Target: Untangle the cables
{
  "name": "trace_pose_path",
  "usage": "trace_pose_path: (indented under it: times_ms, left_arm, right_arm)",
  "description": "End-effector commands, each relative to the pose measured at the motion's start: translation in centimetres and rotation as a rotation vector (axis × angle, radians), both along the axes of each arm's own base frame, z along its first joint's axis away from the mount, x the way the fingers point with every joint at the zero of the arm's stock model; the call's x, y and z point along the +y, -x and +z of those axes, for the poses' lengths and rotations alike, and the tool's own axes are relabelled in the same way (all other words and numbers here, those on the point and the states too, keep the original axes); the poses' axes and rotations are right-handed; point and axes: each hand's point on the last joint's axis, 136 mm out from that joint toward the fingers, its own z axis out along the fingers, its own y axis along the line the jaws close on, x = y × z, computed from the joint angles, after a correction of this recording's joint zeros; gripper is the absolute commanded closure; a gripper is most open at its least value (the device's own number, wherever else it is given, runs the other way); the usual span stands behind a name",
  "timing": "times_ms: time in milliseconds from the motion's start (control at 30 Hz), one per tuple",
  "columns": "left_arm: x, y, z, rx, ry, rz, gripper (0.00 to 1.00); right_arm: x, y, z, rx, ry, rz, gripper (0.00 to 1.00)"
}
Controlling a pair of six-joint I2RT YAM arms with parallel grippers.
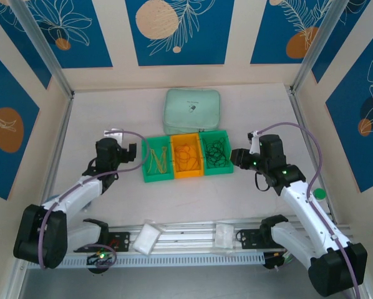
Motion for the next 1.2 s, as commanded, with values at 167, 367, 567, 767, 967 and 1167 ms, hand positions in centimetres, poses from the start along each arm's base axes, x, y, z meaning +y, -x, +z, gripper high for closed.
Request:
trace_pose_path:
  times_ms: [167, 367, 567, 767, 967, 1167]
  left_arm:
    - [3.1, -0.9, 2.2, -0.162, -0.003, 0.068, 0.01]
    - [4.6, -1.2, 1.3, -0.264, 0.046, 0.095, 0.01]
    - [4.7, -1.9, -1.5, -0.245, 0.039, 0.082, 0.01]
    - [3.9, -2.8, -3.9, -0.212, 0.041, 0.04, 0.01]
    - [2.8, -4.0, -4.4, -0.163, 0.034, -0.028, 0.01]
    - [1.7, -4.0, -4.6, -0.141, 0.038, -0.093, 0.01]
  right_arm:
    - [-0.1, 0.1, -0.7, -0.003, 0.015, 0.022, 0.58]
    - [-0.1, -0.1, -1.1, 0.01, 0.016, 0.019, 0.58]
    - [-0.4, -0.4, -1.1, 0.007, 0.035, 0.004, 0.57]
    - [-0.7, -0.9, -1.2, 0.004, 0.049, -0.008, 0.57]
    - [-1.6, -2.1, -1.9, -0.014, 0.098, -0.038, 0.55]
    - [-3.8, -4.3, -2.5, -0.104, 0.168, -0.123, 0.49]
